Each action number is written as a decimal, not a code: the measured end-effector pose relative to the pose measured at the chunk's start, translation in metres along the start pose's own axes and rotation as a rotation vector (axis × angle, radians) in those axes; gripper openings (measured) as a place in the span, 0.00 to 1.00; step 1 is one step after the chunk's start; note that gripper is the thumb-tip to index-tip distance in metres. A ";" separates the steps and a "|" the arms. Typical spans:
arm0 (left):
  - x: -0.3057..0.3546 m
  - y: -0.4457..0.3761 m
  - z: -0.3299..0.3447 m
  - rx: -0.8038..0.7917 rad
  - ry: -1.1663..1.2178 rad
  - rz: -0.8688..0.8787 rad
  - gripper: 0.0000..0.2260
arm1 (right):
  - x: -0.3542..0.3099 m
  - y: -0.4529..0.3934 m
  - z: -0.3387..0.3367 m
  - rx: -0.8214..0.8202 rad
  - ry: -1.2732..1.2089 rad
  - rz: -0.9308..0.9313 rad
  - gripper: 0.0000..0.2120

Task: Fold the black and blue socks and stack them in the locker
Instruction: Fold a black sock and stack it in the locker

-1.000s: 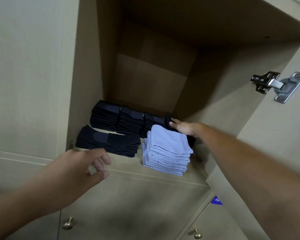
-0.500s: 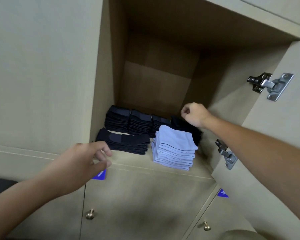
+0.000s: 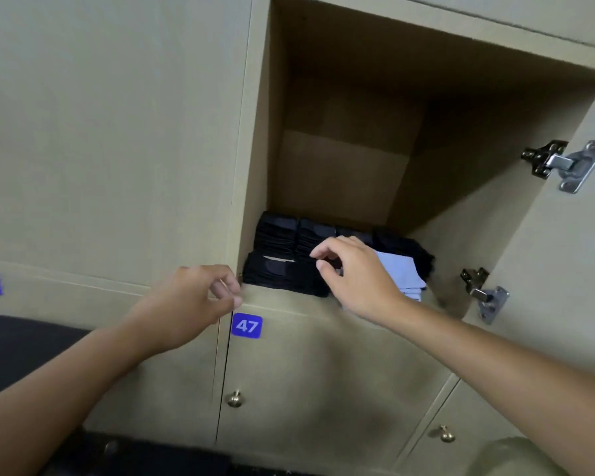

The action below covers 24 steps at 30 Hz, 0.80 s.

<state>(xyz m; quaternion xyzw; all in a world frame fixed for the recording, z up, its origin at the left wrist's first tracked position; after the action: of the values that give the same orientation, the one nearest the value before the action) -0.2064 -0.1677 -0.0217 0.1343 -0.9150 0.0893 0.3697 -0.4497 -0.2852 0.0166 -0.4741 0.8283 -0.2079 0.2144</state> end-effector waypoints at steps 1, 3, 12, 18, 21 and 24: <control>-0.002 0.002 -0.002 0.006 -0.002 -0.003 0.03 | -0.010 0.003 0.009 0.002 -0.018 -0.024 0.07; -0.007 0.005 -0.006 0.013 -0.009 -0.007 0.04 | -0.025 0.008 0.025 -0.003 -0.063 -0.051 0.07; -0.030 0.019 -0.029 0.027 -0.085 -0.119 0.03 | -0.064 0.003 0.060 -0.157 -0.203 -0.153 0.06; -0.043 0.033 -0.040 0.033 -0.137 -0.214 0.04 | -0.088 -0.008 0.080 -0.357 -0.325 -0.181 0.10; -0.049 0.042 -0.045 0.029 -0.159 -0.241 0.04 | -0.103 -0.013 0.091 -0.429 -0.337 -0.220 0.11; -0.056 0.056 -0.057 0.054 -0.200 -0.276 0.05 | -0.121 -0.018 0.101 -0.468 -0.357 -0.255 0.12</control>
<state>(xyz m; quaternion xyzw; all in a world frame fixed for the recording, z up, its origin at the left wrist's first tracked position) -0.1477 -0.0891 -0.0239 0.2768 -0.9173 0.0482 0.2821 -0.3260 -0.2023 -0.0374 -0.6396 0.7368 0.0495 0.2137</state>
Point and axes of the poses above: each hand's wrist, its own y-axis away from the middle knuckle, its own z-axis out of the palm, x = y × z, the point moved 1 cm from there along -y, towards the middle knuckle, and after that the axes turned 15 degrees about -z, right-handed, at the moved point
